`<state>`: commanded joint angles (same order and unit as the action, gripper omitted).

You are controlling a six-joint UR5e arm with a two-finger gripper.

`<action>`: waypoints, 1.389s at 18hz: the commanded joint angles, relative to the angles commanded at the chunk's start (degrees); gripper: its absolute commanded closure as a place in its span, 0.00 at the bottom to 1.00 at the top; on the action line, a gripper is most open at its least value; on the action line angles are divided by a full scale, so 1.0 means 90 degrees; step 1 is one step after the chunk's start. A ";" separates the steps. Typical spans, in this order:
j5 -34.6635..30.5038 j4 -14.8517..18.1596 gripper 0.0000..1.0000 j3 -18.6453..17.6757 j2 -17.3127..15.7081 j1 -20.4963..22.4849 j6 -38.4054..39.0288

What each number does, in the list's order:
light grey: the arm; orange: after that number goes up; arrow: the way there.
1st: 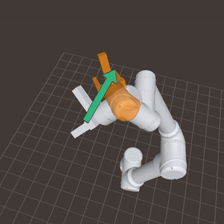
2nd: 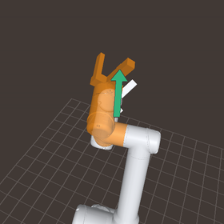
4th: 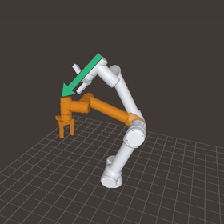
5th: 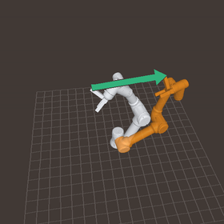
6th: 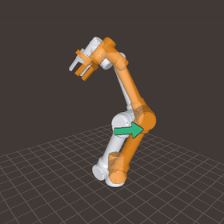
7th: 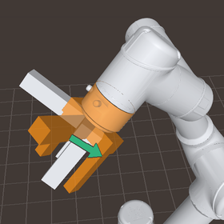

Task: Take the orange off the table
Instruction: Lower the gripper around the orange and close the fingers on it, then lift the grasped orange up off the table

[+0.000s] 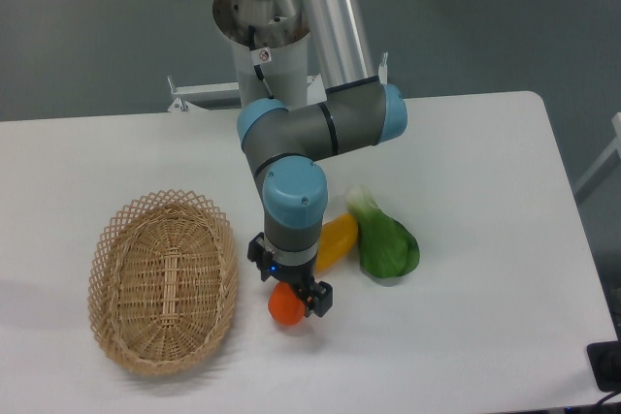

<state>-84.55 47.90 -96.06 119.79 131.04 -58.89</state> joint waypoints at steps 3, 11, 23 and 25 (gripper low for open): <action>-0.0185 0.0010 0.40 0.0000 -0.0010 -0.0010 0.0010; -0.0215 0.0020 0.56 0.0068 -0.0049 -0.0029 0.0000; -0.0400 0.0730 0.56 0.0809 -0.0663 0.0214 -0.0478; -0.0371 0.1218 0.56 0.1044 -0.0800 0.0341 -0.0566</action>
<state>-87.89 58.87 -86.67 112.59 134.12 -63.98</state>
